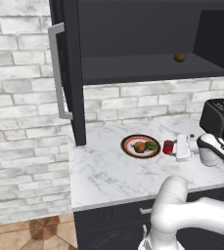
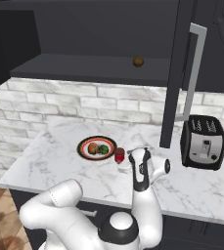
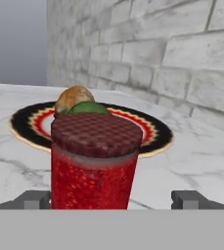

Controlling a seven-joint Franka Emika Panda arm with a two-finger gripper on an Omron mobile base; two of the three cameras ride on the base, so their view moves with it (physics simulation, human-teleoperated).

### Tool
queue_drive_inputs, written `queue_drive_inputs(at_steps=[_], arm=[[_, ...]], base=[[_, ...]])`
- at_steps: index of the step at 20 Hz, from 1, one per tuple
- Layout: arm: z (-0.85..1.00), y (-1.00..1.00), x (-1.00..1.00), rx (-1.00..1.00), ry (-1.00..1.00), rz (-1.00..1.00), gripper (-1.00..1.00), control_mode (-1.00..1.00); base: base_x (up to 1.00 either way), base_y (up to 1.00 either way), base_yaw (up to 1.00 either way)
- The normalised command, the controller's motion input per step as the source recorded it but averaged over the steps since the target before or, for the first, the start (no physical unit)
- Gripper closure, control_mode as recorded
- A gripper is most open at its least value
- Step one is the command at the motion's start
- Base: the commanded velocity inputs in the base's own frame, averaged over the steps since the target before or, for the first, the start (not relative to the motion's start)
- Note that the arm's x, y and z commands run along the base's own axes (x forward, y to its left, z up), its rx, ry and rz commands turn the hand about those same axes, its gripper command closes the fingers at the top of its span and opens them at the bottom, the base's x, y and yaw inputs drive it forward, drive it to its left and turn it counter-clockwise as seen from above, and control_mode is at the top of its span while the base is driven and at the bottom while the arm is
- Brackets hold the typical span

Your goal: Pick the avocado and bread from the counter and place them on the plate. Then pick the jam from the cabinet and place it next to the plate. Lastly close the cabinet door.

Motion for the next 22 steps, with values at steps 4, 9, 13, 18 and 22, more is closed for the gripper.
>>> queue_drive_inputs(at_steps=[4,9,13,18,22], arm=[[0.42,-0.16,-0.27,0.00,0.00,-0.02,-1.00,-1.00],[0.58,-0.16,-0.40,0.00,-0.04,-0.03,-1.00,-1.00],[0.35,-0.10,-0.61,0.00,-0.08,-0.06,-1.00,-1.00],[0.19,-0.27,-0.79,0.00,-0.13,-0.06,-1.00,-1.00],[0.43,-0.42,-0.83,0.02,-0.21,-0.01,-1.00,-1.00]], base=[[0.00,0.00,0.00],[0.00,0.00,0.00],[0.00,0.00,0.00],[0.00,0.00,0.00],[0.00,0.00,0.00]])
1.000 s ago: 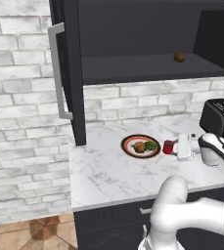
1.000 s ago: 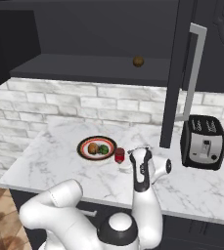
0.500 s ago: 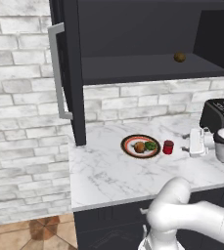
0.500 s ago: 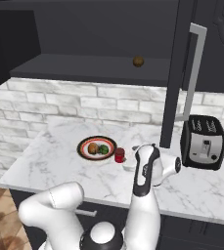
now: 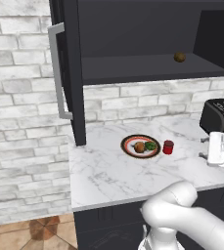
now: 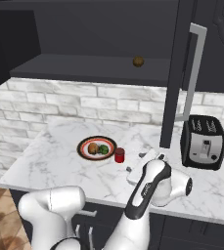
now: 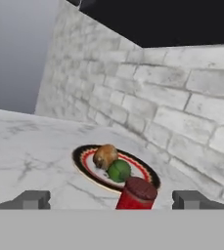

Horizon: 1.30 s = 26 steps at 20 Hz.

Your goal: Pick the avocado and bread from the counter and place them on the plate. Then pick the jam from the cabinet and place it next to the plate. Lastly close the cabinet door.

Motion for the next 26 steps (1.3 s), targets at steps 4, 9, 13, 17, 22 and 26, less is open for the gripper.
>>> queue_drive_inputs(at_steps=[4,9,13,17,22,26], arm=[[0.54,-0.44,-0.79,0.03,-0.21,0.00,-1.00,-1.00],[0.34,-0.49,-0.45,0.02,-0.14,0.00,-1.00,-1.00],[0.13,-0.54,-0.11,0.02,-0.13,0.00,-1.00,-1.00],[0.10,-0.59,-0.01,0.02,-0.09,0.00,-1.00,-1.00],[0.01,-0.71,0.00,0.04,-0.01,0.00,-1.00,-1.00],[0.02,-0.77,0.00,0.05,-0.05,0.00,-1.00,-1.00]], base=[[0.00,0.00,0.00],[0.00,0.00,0.00],[0.00,0.00,0.00],[0.00,0.00,0.00],[0.00,0.00,0.00],[0.00,0.00,0.00]])
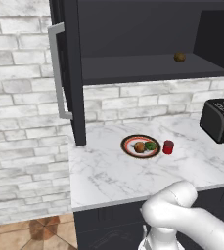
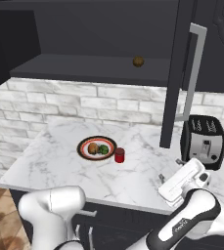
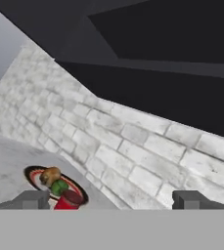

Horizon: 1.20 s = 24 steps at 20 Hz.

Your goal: Pick the avocado and bread from the counter and place them on the plate. Then pick the jam from the cabinet and place it next to the plate. Lastly close the cabinet door.

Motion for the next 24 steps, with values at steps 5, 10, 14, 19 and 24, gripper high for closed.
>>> queue_drive_inputs(at_steps=[5,10,14,19,24], arm=[[0.15,-0.70,0.00,0.06,-0.14,0.01,-1.00,-1.00],[0.27,-0.55,0.00,0.04,-0.18,0.06,-1.00,-1.00],[0.27,-0.35,0.00,0.00,-0.24,0.08,-1.00,-1.00],[0.20,-0.16,0.15,0.00,-0.22,0.09,-1.00,-1.00],[0.11,-0.11,0.27,0.00,-0.17,0.09,-1.00,-1.00]], base=[[0.00,0.00,0.00],[0.00,0.00,0.00],[0.00,0.00,0.00],[0.00,0.00,0.00],[0.00,0.00,0.00]])
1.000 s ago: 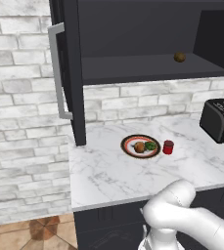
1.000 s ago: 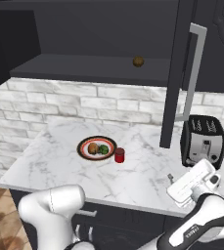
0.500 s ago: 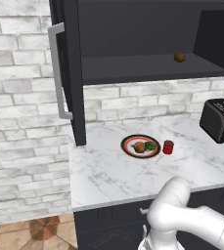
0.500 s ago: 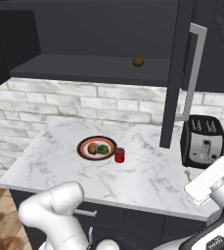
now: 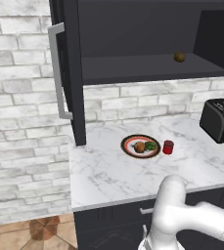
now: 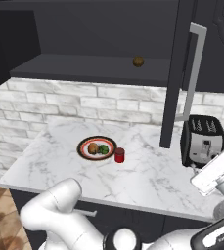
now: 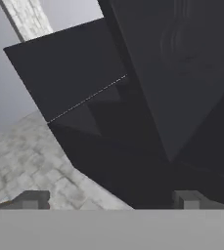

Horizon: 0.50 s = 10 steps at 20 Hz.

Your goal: Pick the avocado and bread from the counter and place them on the plate. Then pick the jam from the cabinet and place it next to the plate. Lastly close the cabinet door.

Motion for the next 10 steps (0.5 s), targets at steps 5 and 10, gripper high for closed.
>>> queue_drive_inputs(at_steps=[5,10], arm=[[0.22,-0.18,0.23,0.00,-0.18,0.08,-1.00,-1.00],[0.41,-0.15,0.09,0.00,-0.18,0.07,-1.00,-1.00]], base=[[0.00,0.00,0.00],[0.00,0.00,0.00]])
